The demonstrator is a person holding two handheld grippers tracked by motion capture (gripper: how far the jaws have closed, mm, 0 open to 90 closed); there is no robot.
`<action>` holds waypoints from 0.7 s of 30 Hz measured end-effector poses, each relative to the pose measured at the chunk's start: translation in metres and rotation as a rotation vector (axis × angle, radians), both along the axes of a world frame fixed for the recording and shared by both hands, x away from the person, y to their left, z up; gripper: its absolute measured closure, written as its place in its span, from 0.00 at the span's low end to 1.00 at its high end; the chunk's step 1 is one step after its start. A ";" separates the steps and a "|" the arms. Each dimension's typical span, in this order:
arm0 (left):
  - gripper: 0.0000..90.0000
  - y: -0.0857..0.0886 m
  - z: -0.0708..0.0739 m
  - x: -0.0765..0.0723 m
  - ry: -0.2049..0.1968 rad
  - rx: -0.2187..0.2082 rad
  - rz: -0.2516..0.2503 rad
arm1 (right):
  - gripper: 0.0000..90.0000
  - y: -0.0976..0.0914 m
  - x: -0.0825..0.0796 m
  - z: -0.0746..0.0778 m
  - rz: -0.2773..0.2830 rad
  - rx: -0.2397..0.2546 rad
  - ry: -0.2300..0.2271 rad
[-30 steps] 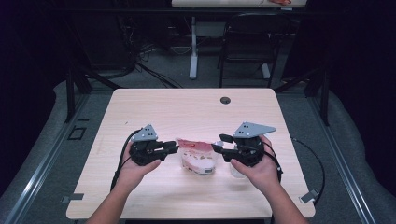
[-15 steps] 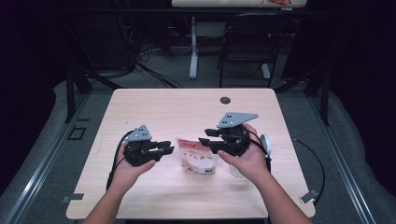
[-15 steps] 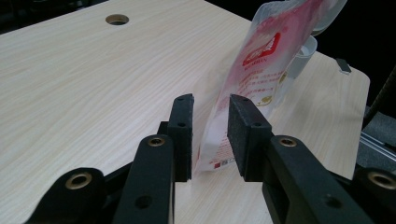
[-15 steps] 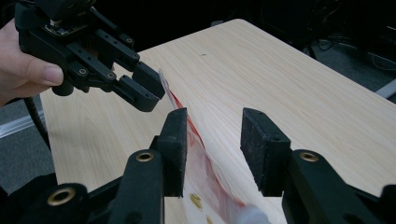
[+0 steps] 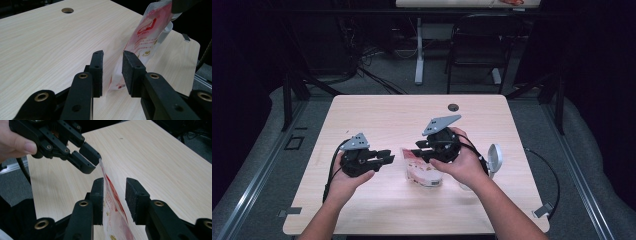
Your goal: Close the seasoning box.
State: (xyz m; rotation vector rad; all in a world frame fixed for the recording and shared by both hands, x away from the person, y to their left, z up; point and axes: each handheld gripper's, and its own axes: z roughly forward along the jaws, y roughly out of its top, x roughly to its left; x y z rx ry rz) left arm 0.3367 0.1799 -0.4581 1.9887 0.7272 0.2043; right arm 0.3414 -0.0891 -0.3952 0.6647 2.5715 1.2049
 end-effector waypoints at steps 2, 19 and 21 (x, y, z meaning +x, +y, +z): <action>0.79 0.002 0.000 0.000 0.000 -0.003 0.003 | 0.77 0.004 0.002 -0.001 0.006 -0.025 0.010; 0.78 0.003 0.000 0.001 -0.003 0.000 0.010 | 0.83 0.021 0.008 -0.007 0.018 -0.155 0.034; 0.78 0.003 0.000 0.001 0.000 -0.001 0.008 | 0.84 0.022 0.009 -0.006 0.019 -0.164 0.038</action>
